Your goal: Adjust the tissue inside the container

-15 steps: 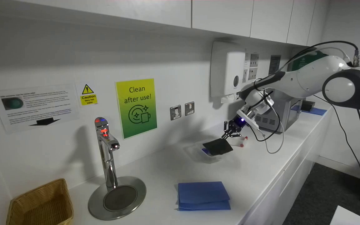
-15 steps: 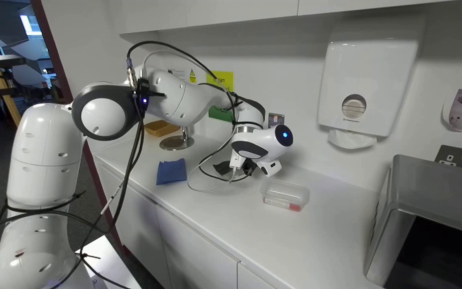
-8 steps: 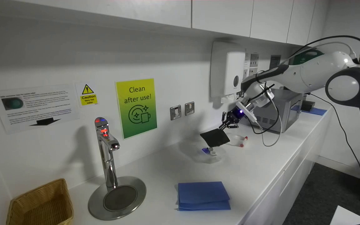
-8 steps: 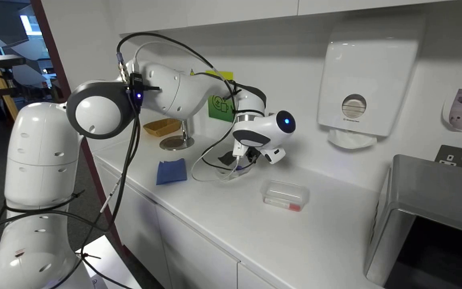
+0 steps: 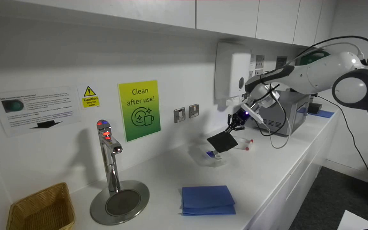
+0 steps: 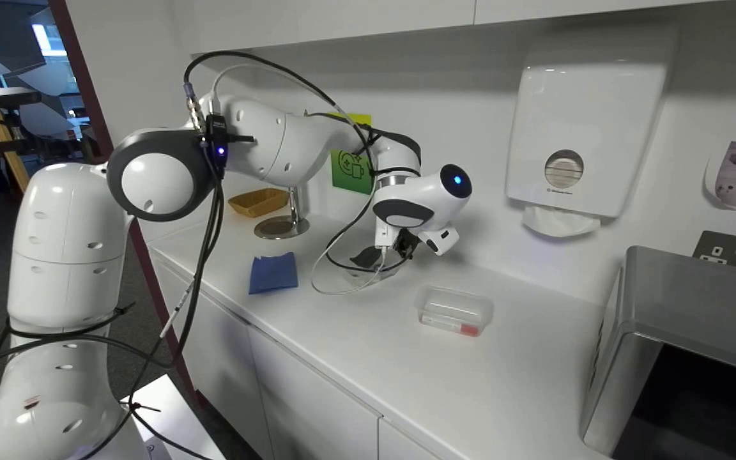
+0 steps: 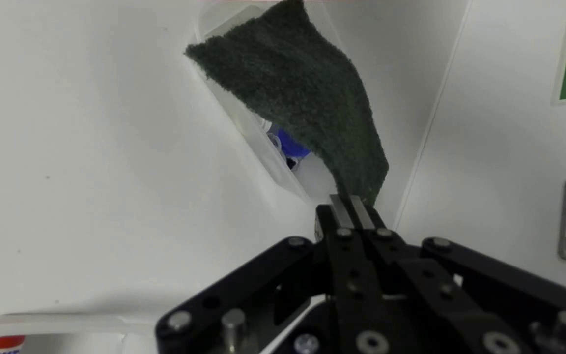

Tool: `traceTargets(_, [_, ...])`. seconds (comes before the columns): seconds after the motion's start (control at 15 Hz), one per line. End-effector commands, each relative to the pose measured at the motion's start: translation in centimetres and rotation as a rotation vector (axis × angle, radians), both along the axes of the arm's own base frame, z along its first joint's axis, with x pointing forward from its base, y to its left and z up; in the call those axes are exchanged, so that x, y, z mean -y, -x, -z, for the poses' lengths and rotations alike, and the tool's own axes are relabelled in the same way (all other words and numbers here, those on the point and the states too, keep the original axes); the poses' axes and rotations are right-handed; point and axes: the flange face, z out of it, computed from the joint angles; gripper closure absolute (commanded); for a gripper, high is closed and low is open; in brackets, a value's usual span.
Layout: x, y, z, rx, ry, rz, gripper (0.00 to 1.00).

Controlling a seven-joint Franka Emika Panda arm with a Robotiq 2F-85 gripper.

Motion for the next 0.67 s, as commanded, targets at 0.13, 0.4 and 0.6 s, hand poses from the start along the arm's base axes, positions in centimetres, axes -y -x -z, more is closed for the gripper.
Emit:
traceTargets(0.13, [0.15,-0.33,-0.98,-0.019,0.055,0.006,0.99])
traceTargets(0.4, [0.15,-0.52,-0.92,-0.027,0.113,0.009,0.99])
traceTargets(0.6, [0.01,-1.05,-0.60,-0.039,0.166,0.024,0.99])
